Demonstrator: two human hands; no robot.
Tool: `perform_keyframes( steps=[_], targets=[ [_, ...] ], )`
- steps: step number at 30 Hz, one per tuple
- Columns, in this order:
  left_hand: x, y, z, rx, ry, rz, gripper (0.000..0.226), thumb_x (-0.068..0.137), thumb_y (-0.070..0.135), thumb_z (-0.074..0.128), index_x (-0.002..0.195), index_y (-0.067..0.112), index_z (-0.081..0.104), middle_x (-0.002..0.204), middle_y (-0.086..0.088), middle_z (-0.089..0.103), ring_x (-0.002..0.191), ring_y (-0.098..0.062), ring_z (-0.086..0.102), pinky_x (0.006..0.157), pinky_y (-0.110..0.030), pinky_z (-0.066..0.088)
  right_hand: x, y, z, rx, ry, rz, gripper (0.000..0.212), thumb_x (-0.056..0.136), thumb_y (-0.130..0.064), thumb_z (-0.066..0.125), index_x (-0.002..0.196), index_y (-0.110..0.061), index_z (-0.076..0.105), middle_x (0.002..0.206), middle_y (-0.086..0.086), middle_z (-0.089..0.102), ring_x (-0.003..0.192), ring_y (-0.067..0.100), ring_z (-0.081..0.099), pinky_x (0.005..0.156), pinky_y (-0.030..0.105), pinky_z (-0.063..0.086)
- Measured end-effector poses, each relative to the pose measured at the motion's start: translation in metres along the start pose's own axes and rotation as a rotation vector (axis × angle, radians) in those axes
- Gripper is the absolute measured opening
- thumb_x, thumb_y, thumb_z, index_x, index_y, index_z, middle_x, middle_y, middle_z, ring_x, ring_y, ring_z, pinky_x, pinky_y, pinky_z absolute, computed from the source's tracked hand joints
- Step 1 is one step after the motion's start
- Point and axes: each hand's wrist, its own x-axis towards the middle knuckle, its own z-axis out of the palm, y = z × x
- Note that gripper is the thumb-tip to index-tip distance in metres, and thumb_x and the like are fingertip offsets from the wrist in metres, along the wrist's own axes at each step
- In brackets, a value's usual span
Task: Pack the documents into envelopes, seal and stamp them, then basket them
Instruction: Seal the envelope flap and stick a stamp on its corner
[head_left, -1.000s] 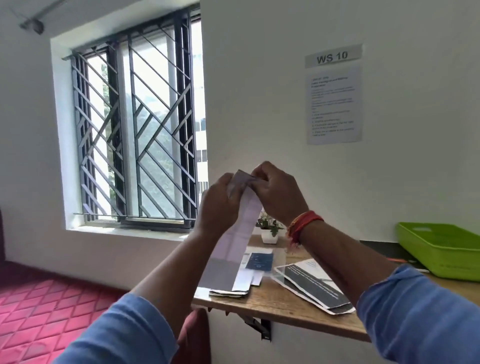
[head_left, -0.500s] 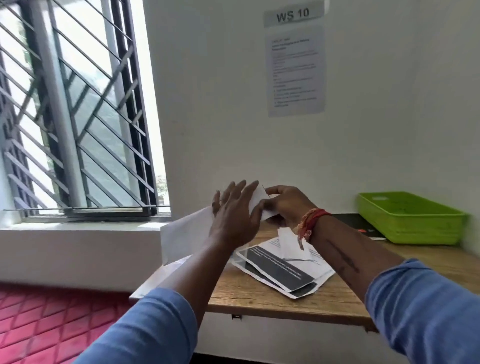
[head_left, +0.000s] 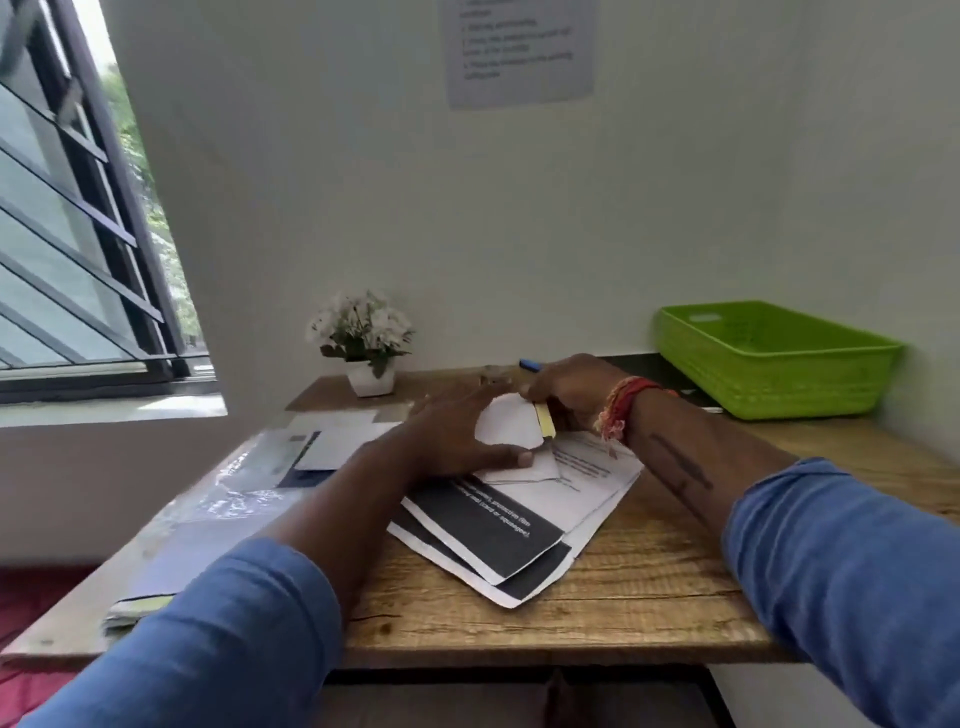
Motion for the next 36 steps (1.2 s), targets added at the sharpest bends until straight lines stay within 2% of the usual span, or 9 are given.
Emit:
perform_keyframes(
  steps=[2, 7, 9, 13, 17, 21, 26, 30, 36],
  targets=[
    [0.008, 0.003, 0.001, -0.054, -0.016, 0.047, 0.115, 0.058, 0.096, 0.059, 0.154, 0.047, 0.019, 0.164, 0.008, 0.028, 0.148, -0.018, 0.028, 0.121, -0.045, 0.022, 0.001, 0.002, 0.001, -0.035, 0.006, -0.014, 0.070, 0.039, -0.047, 0.085, 0.098, -0.011, 0.076, 0.100, 0.012, 0.076, 0.092, 0.031, 0.074, 0.085, 0.050, 0.060],
    [0.021, 0.015, 0.002, -0.119, -0.014, 0.110, 0.118, 0.068, 0.074, 0.076, 0.160, 0.037, 0.012, 0.162, 0.003, 0.033, 0.145, -0.017, 0.035, 0.110, -0.027, 0.026, -0.022, -0.016, 0.010, -0.008, 0.061, -0.113, 0.015, 0.082, -0.020, 0.072, 0.091, -0.008, 0.076, 0.083, 0.014, 0.077, 0.077, 0.033, 0.074, 0.079, 0.052, 0.061],
    [0.020, 0.012, 0.008, -0.167, -0.069, 0.040, 0.123, 0.067, 0.073, 0.076, 0.160, 0.035, 0.004, 0.162, 0.002, 0.033, 0.146, -0.018, 0.034, 0.113, -0.029, 0.027, -0.019, -0.015, 0.009, -0.093, 0.123, -0.118, 0.016, 0.094, -0.016, 0.060, 0.094, -0.006, 0.073, 0.082, 0.012, 0.077, 0.072, 0.030, 0.074, 0.076, 0.047, 0.063],
    [0.019, 0.009, 0.014, -0.183, -0.078, 0.021, 0.105, 0.073, 0.075, 0.069, 0.157, 0.042, 0.015, 0.150, 0.004, 0.045, 0.139, -0.017, 0.040, 0.115, -0.039, 0.032, -0.009, -0.011, 0.003, -0.453, 0.266, -0.253, 0.020, 0.091, -0.020, 0.061, 0.105, -0.016, 0.074, 0.102, 0.000, 0.073, 0.091, 0.017, 0.066, 0.073, 0.028, 0.051],
    [0.016, 0.012, 0.015, -0.173, -0.027, 0.070, 0.097, 0.076, 0.075, 0.067, 0.155, 0.044, 0.021, 0.157, 0.006, 0.039, 0.142, -0.016, 0.037, 0.116, -0.040, 0.031, 0.002, -0.005, 0.008, -0.782, 0.052, -0.290, 0.033, 0.096, -0.043, 0.053, 0.113, -0.020, 0.068, 0.109, 0.004, 0.069, 0.100, 0.023, 0.062, 0.091, 0.040, 0.050],
    [0.016, 0.012, 0.014, -0.185, 0.007, 0.089, 0.094, 0.078, 0.071, 0.069, 0.153, 0.049, 0.017, 0.160, 0.006, 0.035, 0.143, -0.016, 0.035, 0.115, -0.037, 0.030, 0.018, 0.000, 0.012, -0.874, 0.028, -0.350, 0.042, 0.092, -0.055, 0.044, 0.117, -0.030, 0.066, 0.111, 0.000, 0.070, 0.104, 0.022, 0.063, 0.096, 0.042, 0.049],
    [0.021, 0.007, 0.018, -0.165, -0.014, 0.061, 0.103, 0.071, 0.082, 0.064, 0.155, 0.045, 0.019, 0.158, 0.004, 0.038, 0.143, -0.016, 0.037, 0.117, -0.041, 0.032, 0.023, 0.001, 0.010, -0.666, 0.122, -0.439, 0.028, 0.088, -0.023, 0.065, 0.117, -0.023, 0.066, 0.107, -0.001, 0.069, 0.097, 0.018, 0.062, 0.083, 0.027, 0.046],
    [0.021, 0.009, 0.018, -0.135, 0.009, 0.040, 0.105, 0.067, 0.087, 0.061, 0.154, 0.041, 0.025, 0.151, 0.005, 0.044, 0.139, -0.017, 0.039, 0.114, -0.040, 0.034, 0.025, -0.004, 0.005, -0.354, 0.319, -0.418, 0.029, 0.087, -0.008, 0.061, 0.107, -0.027, 0.069, 0.079, -0.010, 0.064, 0.076, 0.007, 0.059, 0.067, 0.018, 0.043],
    [0.017, 0.018, 0.013, -0.044, -0.027, 0.040, 0.084, 0.074, 0.083, 0.058, 0.147, 0.045, 0.040, 0.157, 0.005, 0.038, 0.144, -0.018, 0.033, 0.119, -0.043, 0.027, 0.018, -0.009, -0.010, -0.157, 0.607, -0.315, 0.032, 0.092, -0.005, 0.051, 0.113, -0.022, 0.069, 0.109, 0.000, 0.067, 0.089, 0.017, 0.063, 0.071, 0.021, 0.047]
  ],
)
